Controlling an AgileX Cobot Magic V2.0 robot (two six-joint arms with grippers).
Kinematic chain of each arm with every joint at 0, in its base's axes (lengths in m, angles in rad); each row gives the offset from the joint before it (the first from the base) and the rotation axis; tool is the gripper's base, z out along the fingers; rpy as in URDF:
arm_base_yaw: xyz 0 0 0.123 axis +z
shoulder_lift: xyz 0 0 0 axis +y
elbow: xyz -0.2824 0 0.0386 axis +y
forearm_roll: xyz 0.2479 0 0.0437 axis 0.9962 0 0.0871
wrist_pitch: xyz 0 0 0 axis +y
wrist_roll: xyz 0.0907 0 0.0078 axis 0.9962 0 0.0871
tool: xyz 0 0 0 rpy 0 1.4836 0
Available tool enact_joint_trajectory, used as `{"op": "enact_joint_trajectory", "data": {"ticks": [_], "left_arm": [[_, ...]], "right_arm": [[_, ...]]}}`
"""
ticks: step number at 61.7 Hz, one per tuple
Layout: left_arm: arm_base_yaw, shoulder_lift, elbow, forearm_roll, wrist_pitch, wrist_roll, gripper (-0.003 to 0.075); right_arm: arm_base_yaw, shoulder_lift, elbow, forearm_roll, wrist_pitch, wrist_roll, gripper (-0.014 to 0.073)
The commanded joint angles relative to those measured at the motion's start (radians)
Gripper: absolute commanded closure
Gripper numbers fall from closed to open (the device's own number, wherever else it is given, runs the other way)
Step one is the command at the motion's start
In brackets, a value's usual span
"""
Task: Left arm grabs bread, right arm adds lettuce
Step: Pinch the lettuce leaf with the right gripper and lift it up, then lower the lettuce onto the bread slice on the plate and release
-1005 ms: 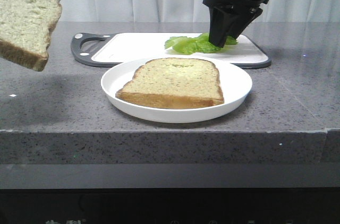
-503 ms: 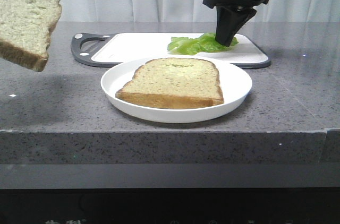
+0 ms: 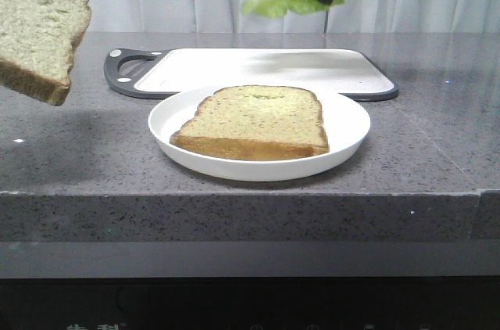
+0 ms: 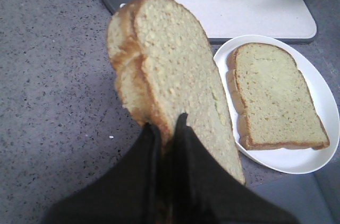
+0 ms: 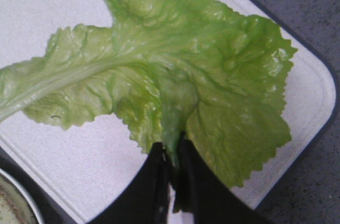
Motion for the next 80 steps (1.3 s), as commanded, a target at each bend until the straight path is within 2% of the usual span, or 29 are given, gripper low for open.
{"op": "enact_joint_trajectory", "data": {"ticks": [1, 18, 32, 59, 69, 80], "left_arm": [[0.007, -0.012, -0.028, -0.025, -0.067, 0.004, 0.0739], [0.007, -0.012, -0.028, -0.025, -0.084, 0.004, 0.0739], [0.007, -0.012, -0.028, -0.025, -0.092, 0.004, 0.0740], [0.007, -0.012, -0.028, -0.025, -0.092, 0.004, 0.0739], [0.007, -0.012, -0.028, -0.025, -0.092, 0.004, 0.0739], [0.007, -0.012, -0.028, -0.025, -0.092, 0.004, 0.0739]], "right_arm": [[-0.002, -0.098, -0.036, 0.034, 0.085, 0.006, 0.0652], [-0.001, -0.200, -0.003, 0.081, 0.087, 0.040, 0.0652], [0.060, -0.405, 0.268, 0.088, 0.069, 0.008, 0.0652], [0.227, -0.680, 0.898, 0.066, -0.277, -0.026, 0.0652], [0.260, -0.680, 1.016, 0.086, -0.401, -0.026, 0.0652], [0.277, -0.662, 1.037, 0.098, -0.447, -0.026, 0.0652]]}}
